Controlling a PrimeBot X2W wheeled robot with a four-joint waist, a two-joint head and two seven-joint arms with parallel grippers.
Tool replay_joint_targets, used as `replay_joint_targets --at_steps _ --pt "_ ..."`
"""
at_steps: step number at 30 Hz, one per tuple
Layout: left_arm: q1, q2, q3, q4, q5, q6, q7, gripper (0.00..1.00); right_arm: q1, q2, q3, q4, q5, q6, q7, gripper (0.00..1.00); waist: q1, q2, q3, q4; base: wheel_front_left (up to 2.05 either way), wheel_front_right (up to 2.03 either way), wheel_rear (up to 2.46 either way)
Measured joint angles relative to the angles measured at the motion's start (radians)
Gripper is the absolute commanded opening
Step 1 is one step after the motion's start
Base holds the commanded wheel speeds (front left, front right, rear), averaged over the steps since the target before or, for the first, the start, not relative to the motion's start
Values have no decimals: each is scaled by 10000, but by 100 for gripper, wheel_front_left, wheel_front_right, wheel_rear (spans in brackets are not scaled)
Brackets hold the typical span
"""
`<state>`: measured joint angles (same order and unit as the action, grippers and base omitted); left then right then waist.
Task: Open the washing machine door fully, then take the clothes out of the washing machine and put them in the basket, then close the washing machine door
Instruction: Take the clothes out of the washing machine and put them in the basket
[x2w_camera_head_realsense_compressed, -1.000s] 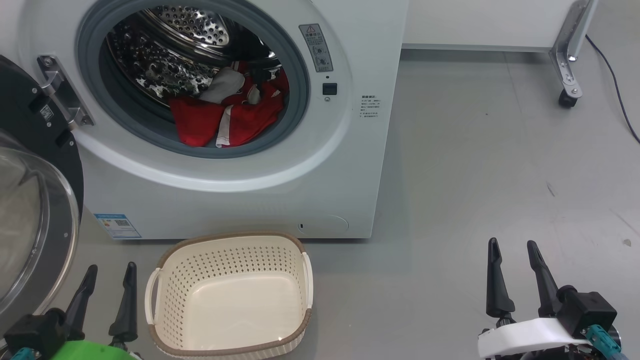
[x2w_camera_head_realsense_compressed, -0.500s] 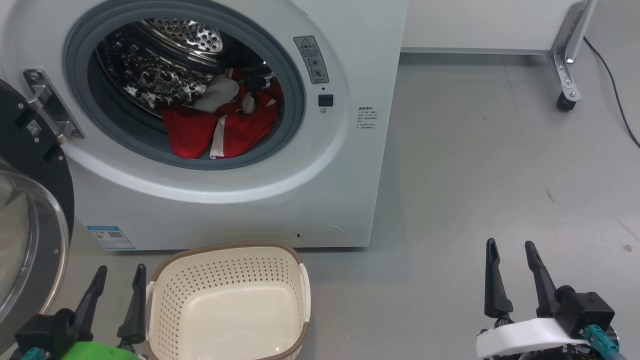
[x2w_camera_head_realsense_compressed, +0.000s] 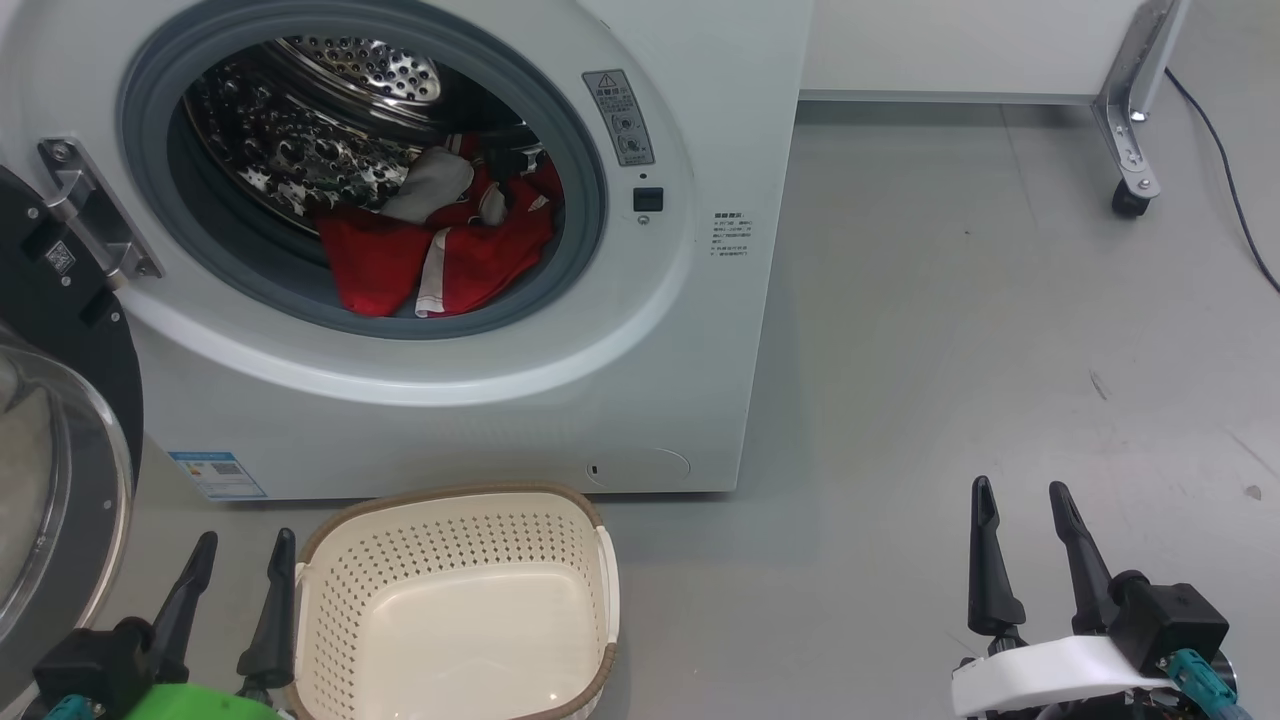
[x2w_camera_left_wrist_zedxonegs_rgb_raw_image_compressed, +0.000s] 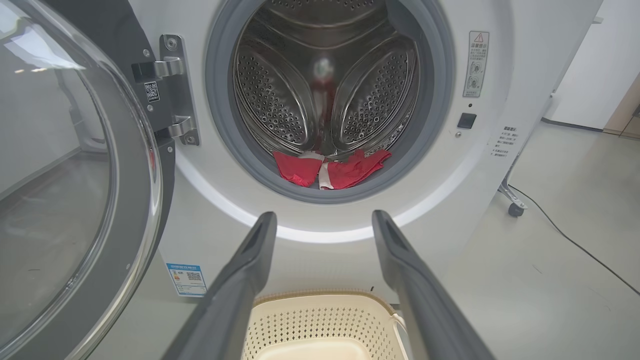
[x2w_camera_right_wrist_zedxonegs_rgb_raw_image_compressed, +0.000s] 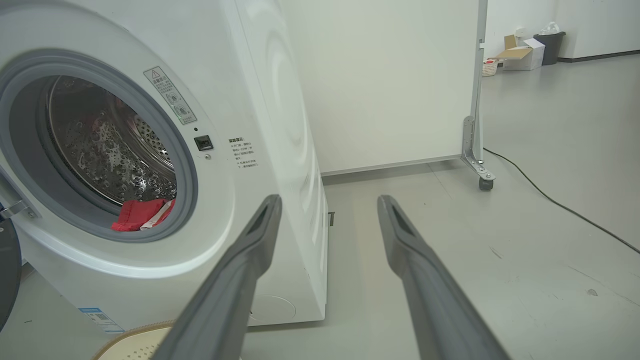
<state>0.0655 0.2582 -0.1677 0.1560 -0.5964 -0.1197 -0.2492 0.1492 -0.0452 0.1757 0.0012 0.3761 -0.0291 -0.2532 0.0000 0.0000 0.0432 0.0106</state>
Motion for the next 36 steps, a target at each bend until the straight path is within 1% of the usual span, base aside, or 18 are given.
replay_joint_targets --at_steps 26,36 --pt "0 38 15 -23 12 -2 0 100 -12 13 88 -4 -19 -13 0 100 0 0 187 -77 0 0 0" --pt "3 203 282 -188 2 -4 0 100 -37 17 573 -17 -228 -12 0 100 0 0 556 -249 0 0 0"
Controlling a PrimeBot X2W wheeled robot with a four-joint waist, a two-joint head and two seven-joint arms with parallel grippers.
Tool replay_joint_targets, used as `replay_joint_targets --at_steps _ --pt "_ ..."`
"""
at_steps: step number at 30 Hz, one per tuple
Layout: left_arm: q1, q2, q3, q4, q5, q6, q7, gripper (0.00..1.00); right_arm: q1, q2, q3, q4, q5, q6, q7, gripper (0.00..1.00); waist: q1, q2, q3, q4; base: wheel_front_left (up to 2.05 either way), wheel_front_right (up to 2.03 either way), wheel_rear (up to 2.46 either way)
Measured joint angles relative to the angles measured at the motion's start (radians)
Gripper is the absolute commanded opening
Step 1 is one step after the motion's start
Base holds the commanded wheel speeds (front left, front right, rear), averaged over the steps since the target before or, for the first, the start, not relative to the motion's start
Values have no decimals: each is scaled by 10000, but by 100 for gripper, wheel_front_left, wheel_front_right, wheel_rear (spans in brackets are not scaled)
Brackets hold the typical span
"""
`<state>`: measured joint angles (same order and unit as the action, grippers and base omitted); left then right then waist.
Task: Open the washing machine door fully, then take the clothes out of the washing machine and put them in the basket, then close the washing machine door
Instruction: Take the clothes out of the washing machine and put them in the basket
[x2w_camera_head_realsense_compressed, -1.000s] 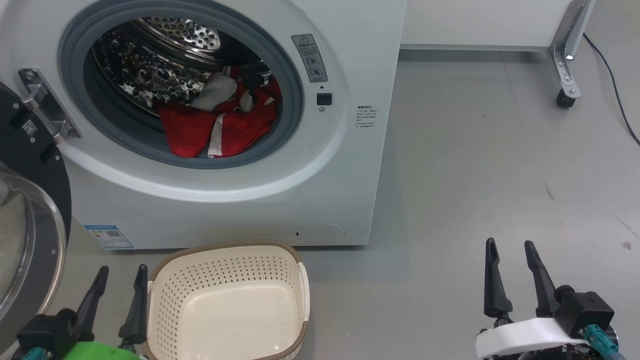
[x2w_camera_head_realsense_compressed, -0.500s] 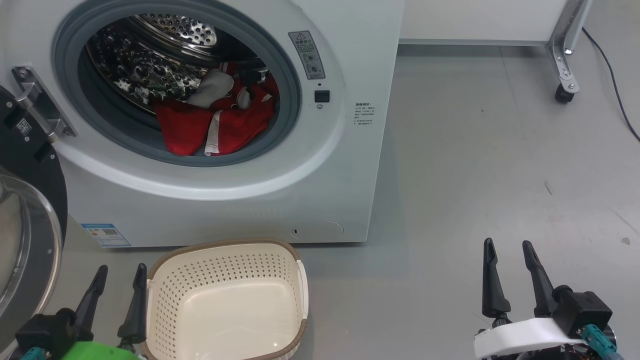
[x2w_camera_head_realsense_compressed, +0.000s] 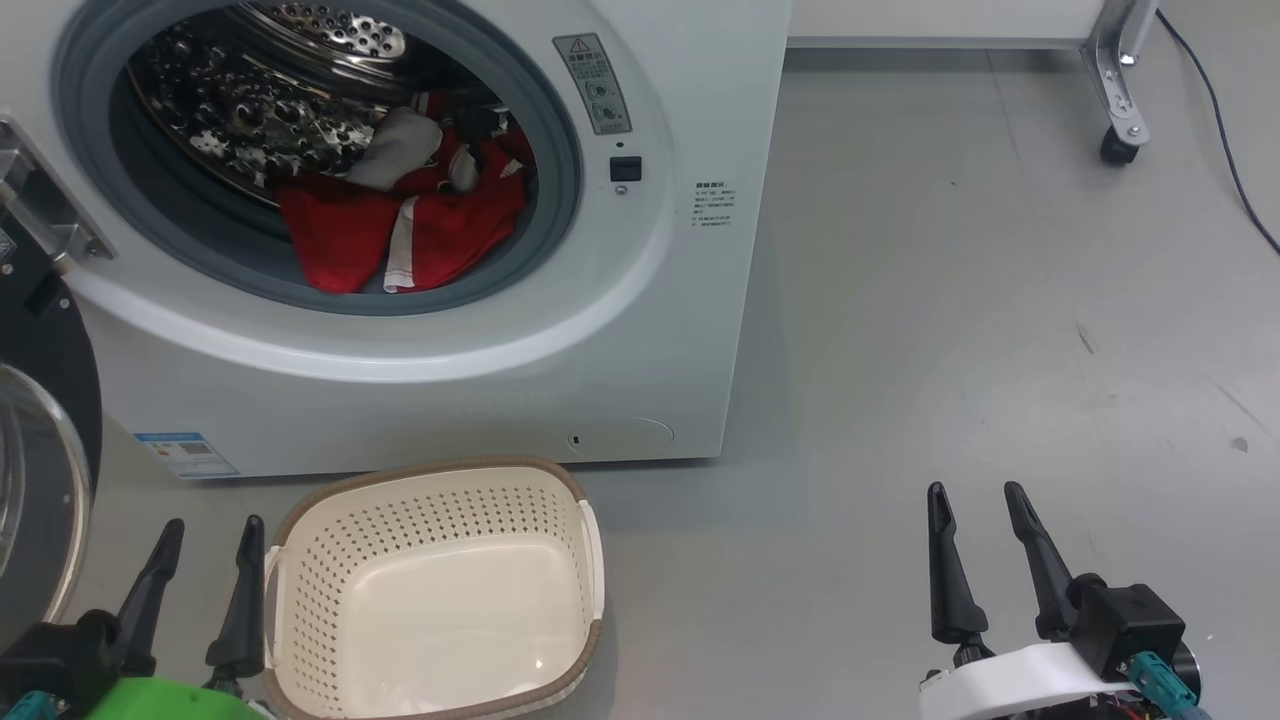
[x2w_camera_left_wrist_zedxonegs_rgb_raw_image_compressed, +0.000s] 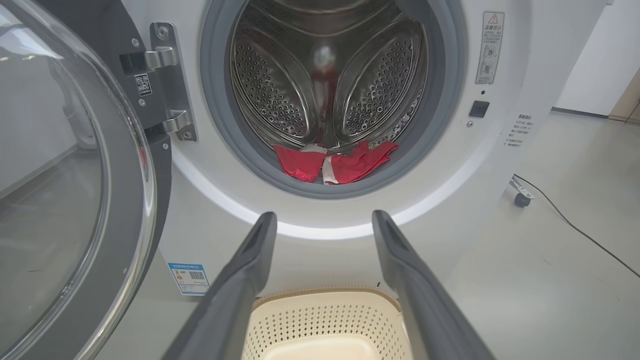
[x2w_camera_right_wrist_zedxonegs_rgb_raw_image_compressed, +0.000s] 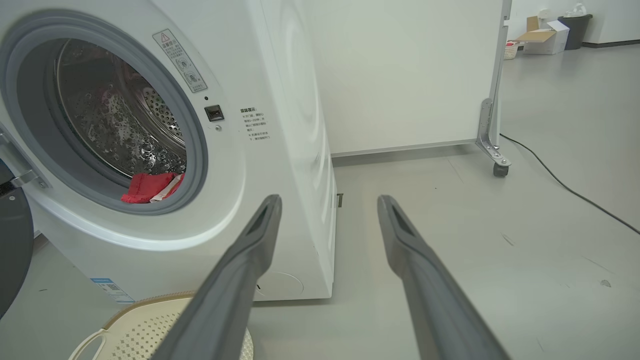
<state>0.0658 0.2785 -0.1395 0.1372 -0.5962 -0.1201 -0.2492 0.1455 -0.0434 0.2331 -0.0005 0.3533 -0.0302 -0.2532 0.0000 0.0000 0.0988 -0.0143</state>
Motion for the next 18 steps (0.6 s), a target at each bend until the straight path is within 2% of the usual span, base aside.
replay_joint_targets --at_steps 9,18 --pt "-34 608 169 -188 -6 -4 31 100 -5 -2 288 -196 -232 -167 0 100 0 0 626 -402 0 0 0" --pt "-1391 1212 479 -491 -560 -8 675 100 -294 -4 945 -652 -322 -439 0 100 0 0 1730 -970 0 0 0"
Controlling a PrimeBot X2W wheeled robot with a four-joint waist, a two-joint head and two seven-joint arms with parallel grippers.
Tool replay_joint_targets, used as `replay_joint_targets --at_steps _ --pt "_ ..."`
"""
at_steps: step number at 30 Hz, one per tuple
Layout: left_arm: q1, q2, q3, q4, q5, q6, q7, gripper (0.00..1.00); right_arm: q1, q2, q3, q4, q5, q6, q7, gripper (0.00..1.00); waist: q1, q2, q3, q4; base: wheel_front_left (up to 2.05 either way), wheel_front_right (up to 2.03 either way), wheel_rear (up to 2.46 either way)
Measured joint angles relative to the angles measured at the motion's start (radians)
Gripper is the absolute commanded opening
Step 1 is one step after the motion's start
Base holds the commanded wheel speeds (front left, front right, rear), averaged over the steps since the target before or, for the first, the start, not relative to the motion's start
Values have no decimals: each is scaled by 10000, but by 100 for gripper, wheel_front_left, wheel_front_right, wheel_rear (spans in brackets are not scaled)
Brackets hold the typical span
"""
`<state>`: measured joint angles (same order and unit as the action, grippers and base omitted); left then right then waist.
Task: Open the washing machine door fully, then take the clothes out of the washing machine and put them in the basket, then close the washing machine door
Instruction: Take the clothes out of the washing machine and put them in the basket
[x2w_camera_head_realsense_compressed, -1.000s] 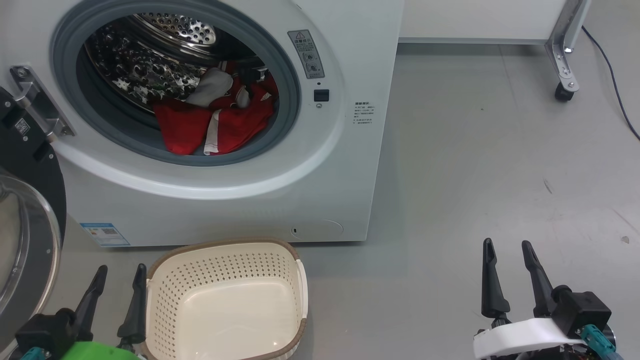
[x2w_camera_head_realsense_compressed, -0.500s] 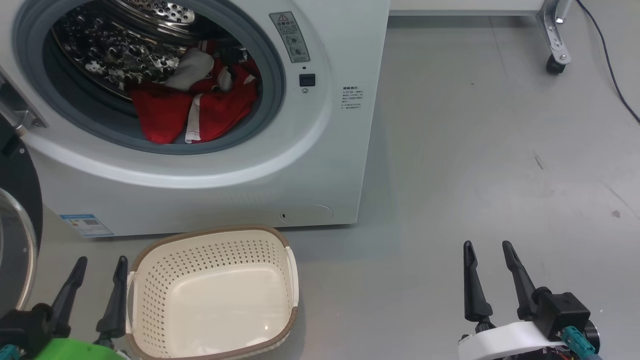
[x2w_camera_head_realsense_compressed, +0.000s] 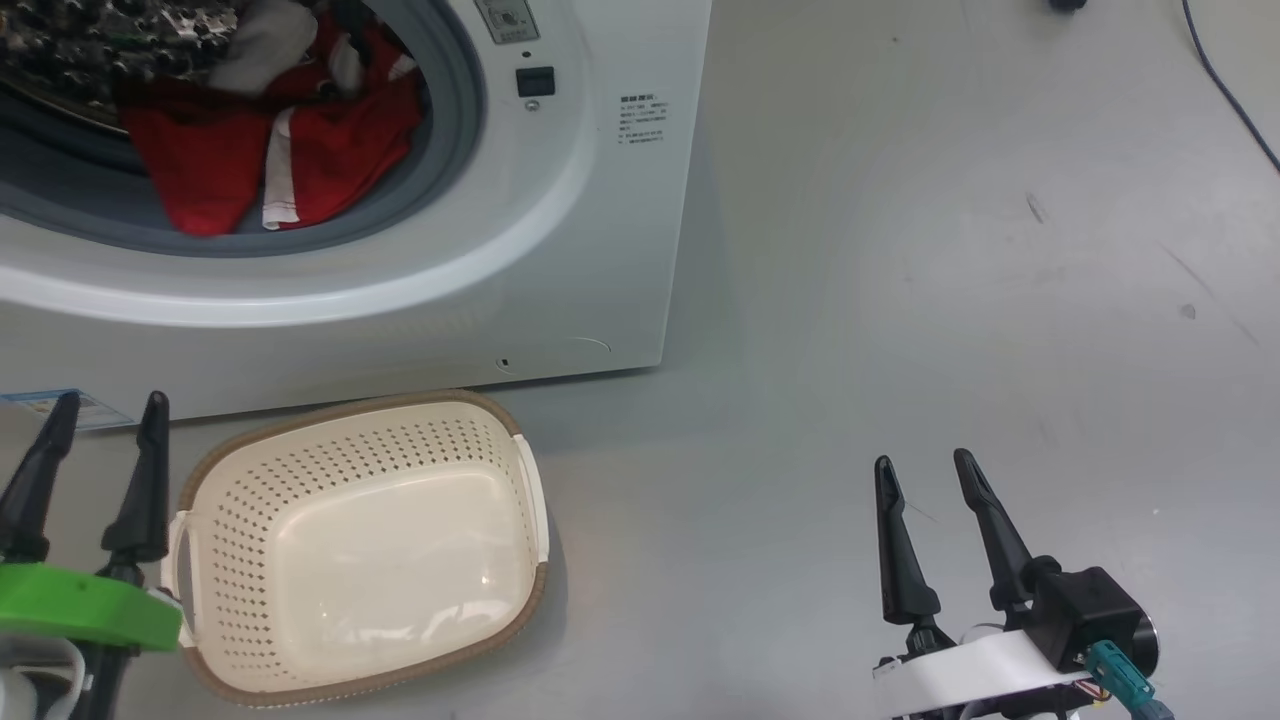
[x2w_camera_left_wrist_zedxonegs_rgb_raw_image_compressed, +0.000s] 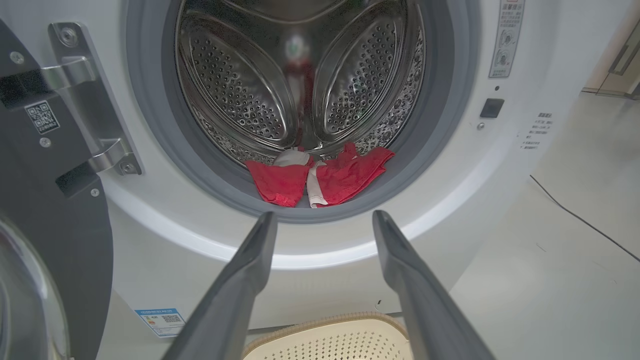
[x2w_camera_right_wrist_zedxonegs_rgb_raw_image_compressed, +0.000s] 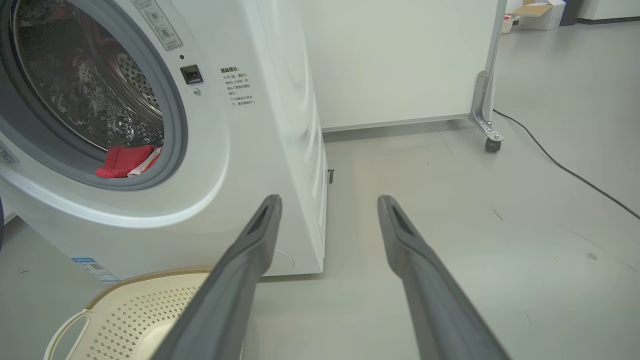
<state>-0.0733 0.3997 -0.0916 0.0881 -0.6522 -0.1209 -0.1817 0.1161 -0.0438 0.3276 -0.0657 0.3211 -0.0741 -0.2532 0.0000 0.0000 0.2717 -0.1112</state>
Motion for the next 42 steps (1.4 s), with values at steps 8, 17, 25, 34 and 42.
replay_joint_targets --at_steps 8,17,25,34,42 --pt "-1115 403 443 270 -665 0 1072 100 -261 -2 508 -336 38 -209 0 100 0 0 802 -629 0 0 0" --pt "-2647 1218 769 518 -894 84 2061 100 -404 -4 1083 -621 399 -376 0 100 0 0 1615 -1388 0 0 0" --pt "-3619 2132 537 1011 79 205 2627 100 -725 -2 1365 -869 537 -437 0 100 0 0 2123 -2074 0 0 0" --pt "-4351 2604 -25 1666 1097 470 3181 100 -731 0 1553 -1039 673 -516 0 100 0 0 2558 -2559 0 0 0" --pt "-5134 3252 -125 2263 1835 721 3547 100 -937 2 1868 -1168 819 -516 0 100 1 0 2842 -2784 0 0 0"
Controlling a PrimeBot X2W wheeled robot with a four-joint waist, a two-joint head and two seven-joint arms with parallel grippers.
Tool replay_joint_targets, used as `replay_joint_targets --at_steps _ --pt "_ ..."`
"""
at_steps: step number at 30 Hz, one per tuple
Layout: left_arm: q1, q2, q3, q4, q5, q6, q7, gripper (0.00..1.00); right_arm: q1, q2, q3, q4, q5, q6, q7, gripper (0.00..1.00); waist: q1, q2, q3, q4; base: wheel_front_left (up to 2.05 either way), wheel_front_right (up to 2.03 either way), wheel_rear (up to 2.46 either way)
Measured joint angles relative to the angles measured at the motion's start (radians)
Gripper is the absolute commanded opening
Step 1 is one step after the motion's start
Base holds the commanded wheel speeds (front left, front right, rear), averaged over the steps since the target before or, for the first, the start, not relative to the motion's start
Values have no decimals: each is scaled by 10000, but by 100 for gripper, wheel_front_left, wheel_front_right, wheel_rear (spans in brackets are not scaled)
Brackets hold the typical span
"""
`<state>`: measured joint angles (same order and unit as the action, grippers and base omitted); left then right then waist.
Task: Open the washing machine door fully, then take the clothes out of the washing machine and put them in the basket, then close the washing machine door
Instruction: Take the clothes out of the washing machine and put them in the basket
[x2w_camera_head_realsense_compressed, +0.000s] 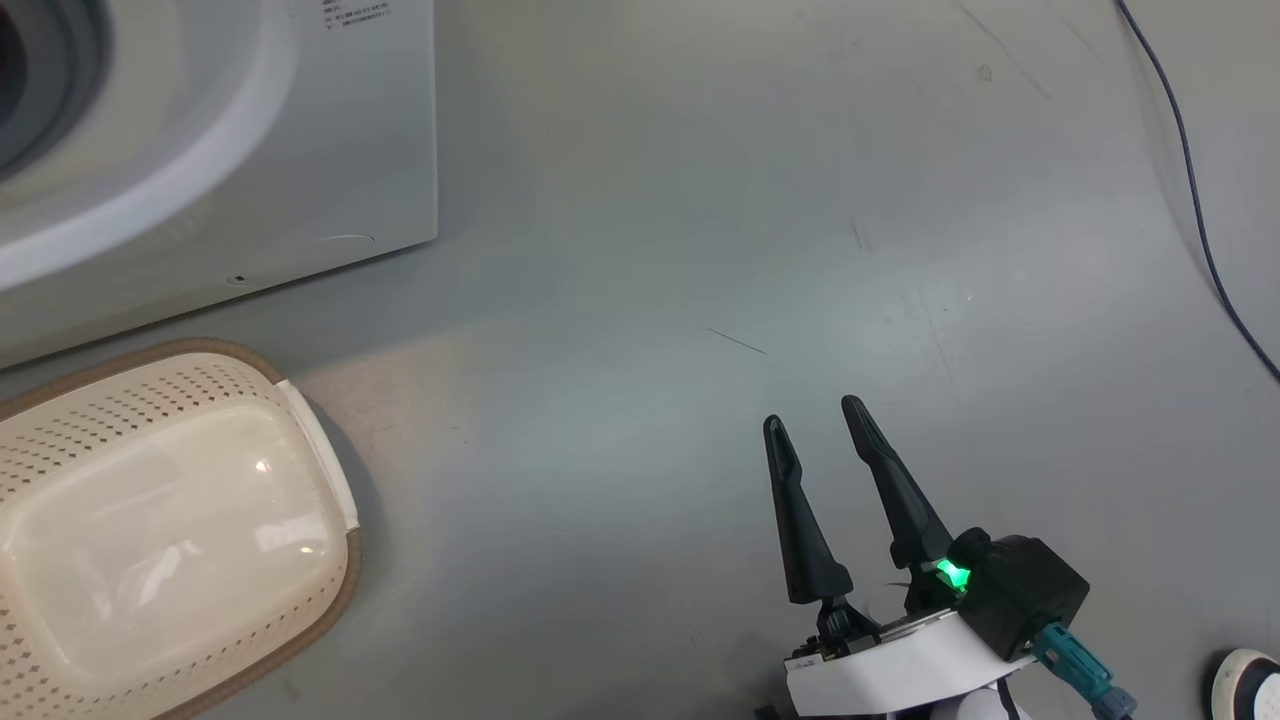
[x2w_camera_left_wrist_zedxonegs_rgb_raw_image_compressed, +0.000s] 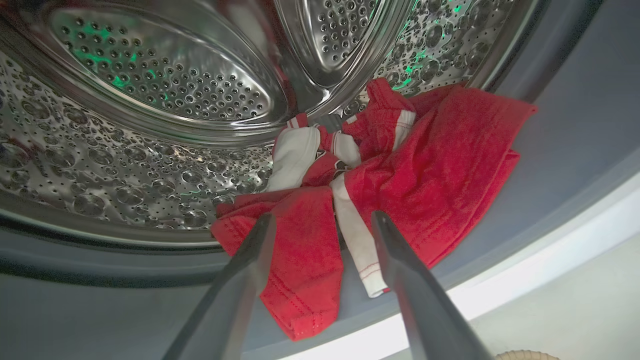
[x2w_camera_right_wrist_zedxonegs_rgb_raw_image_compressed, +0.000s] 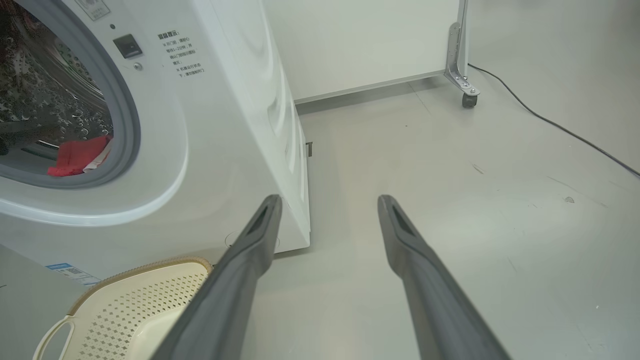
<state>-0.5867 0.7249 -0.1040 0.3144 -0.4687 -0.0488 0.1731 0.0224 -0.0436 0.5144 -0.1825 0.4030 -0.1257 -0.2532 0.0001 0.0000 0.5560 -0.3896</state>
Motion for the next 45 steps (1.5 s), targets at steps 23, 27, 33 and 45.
replay_joint_targets --at_steps 23,27,33,45 --pt "-1825 1367 -458 1413 1039 -15 1175 100 -101 19 412 -416 332 -2 0 100 1 0 1139 -714 0 0 0" --pt "-1957 1417 -531 1685 1200 -15 1319 100 -148 31 483 -479 357 -2 0 100 0 0 1285 -840 0 0 0" --pt "-2092 1599 -552 2182 1365 0 1432 100 -177 38 583 -483 384 -2 0 100 0 0 1395 -1044 0 0 0" --pt "-2751 1553 -708 2763 1348 -19 1856 100 -172 38 504 -514 384 -2 0 100 0 0 1411 -1134 0 0 0"
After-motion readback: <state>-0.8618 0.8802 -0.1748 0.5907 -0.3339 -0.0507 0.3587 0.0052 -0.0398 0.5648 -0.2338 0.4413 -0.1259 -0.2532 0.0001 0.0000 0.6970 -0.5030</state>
